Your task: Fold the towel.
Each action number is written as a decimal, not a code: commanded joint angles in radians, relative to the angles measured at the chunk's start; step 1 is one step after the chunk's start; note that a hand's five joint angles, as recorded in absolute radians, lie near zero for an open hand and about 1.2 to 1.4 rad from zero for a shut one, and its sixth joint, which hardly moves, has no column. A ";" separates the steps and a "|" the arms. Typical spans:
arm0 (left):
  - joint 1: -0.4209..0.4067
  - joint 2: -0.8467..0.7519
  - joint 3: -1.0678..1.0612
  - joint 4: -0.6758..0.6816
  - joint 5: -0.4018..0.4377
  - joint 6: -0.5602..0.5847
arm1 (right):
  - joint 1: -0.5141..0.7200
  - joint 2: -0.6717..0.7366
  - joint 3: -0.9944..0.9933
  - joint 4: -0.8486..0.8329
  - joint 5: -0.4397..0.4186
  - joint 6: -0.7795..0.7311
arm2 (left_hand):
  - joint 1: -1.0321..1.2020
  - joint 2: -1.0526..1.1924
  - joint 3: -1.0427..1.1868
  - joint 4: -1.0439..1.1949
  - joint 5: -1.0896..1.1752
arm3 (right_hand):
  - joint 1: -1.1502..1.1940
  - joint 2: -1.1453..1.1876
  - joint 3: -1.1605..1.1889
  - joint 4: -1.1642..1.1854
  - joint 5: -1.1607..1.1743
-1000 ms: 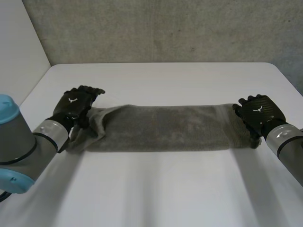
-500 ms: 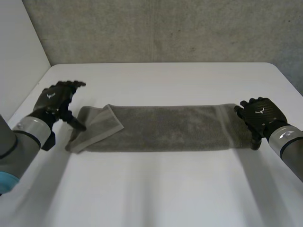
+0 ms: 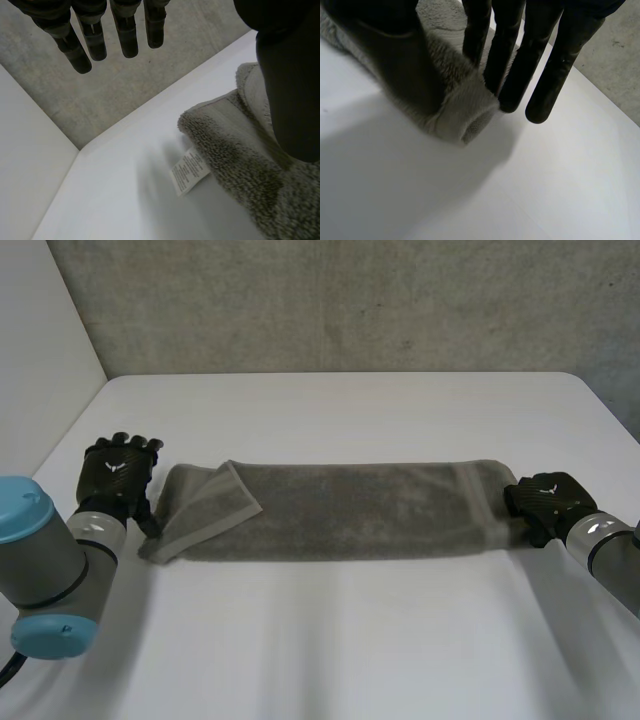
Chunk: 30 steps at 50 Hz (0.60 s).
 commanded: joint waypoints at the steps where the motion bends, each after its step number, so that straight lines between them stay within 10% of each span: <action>1: -0.015 0.007 -0.002 -0.005 -0.003 -0.005 | -0.021 0.002 -0.002 -0.007 -0.003 0.002 | -0.081 -0.075 -0.070 -0.091 -0.213 | 0.299 0.311 0.320 0.315 0.317; 19: -0.081 0.177 -0.008 -0.049 -0.004 -0.013 | -0.288 -0.130 -0.114 0.080 -0.009 -0.195 | -0.087 -0.081 -0.076 -0.097 -0.219 | 0.299 0.311 0.320 0.315 0.317; 30: -0.170 0.172 0.151 -0.091 -0.075 -0.013 | 0.169 -0.153 -0.370 0.180 0.004 -0.090 | -0.087 -0.081 -0.076 -0.097 -0.219 | 0.299 0.311 0.320 0.315 0.317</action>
